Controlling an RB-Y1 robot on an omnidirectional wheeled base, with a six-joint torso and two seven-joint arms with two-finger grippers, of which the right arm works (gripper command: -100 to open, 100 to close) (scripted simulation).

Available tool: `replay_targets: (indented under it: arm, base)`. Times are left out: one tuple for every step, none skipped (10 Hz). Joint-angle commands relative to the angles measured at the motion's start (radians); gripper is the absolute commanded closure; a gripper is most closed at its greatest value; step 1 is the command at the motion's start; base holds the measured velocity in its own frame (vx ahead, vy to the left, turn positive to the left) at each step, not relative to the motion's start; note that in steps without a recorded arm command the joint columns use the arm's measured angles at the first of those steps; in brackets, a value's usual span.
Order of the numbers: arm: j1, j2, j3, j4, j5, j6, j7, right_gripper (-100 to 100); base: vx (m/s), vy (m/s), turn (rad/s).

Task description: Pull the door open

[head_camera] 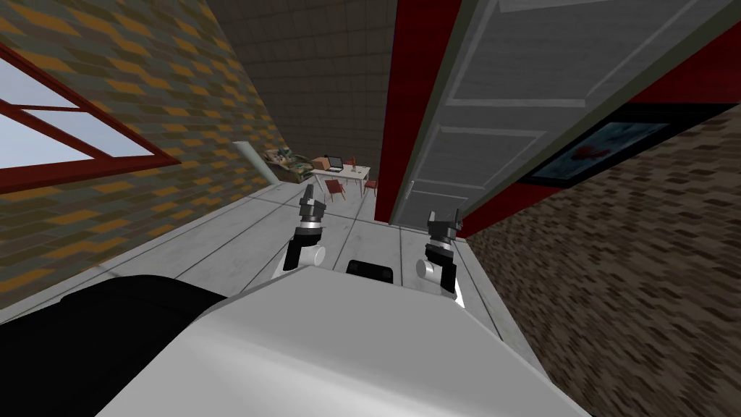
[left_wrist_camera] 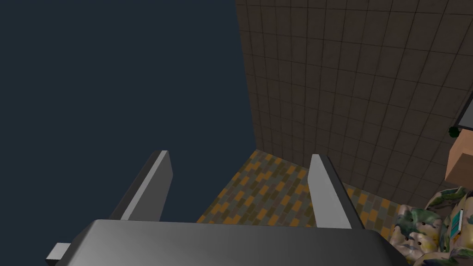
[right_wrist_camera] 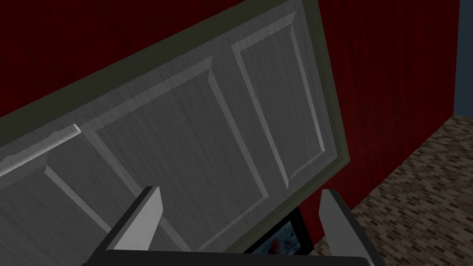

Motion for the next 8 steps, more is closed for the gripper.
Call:
replay_targets:
  arm:
    - [-0.019,-0.006,-0.006,0.045,-0.015,-0.01,-0.034,-100]
    - [-0.029,-0.01,-0.01,0.073,-0.025,-0.018,-0.054,-100]
    - [-0.04,-0.014,-0.014,0.105,-0.035,-0.027,-0.077,-100]
    - [-0.052,-0.017,-0.018,0.133,-0.046,-0.037,-0.099,-100]
    - [-0.063,-0.021,-0.022,0.165,-0.056,-0.046,-0.122,-100]
    - [-0.063,-0.021,-0.022,0.168,-0.056,-0.046,-0.122,-100]
    - [-0.075,-0.025,-0.026,0.2,-0.067,-0.056,-0.144,-100]
    - [-0.087,-0.028,-0.03,0.234,-0.078,-0.065,-0.168,-100]
  base:
    - [0.09,-0.054,0.12]
    - [0.09,-0.055,0.125]
    - [0.085,-0.044,0.116]
    - [0.087,-0.045,0.139]
    - [0.095,-0.065,0.154]
    - [0.063,-0.045,0.032]
    - [0.05,-0.029,0.06]
    - [0.065,-0.047,0.124]
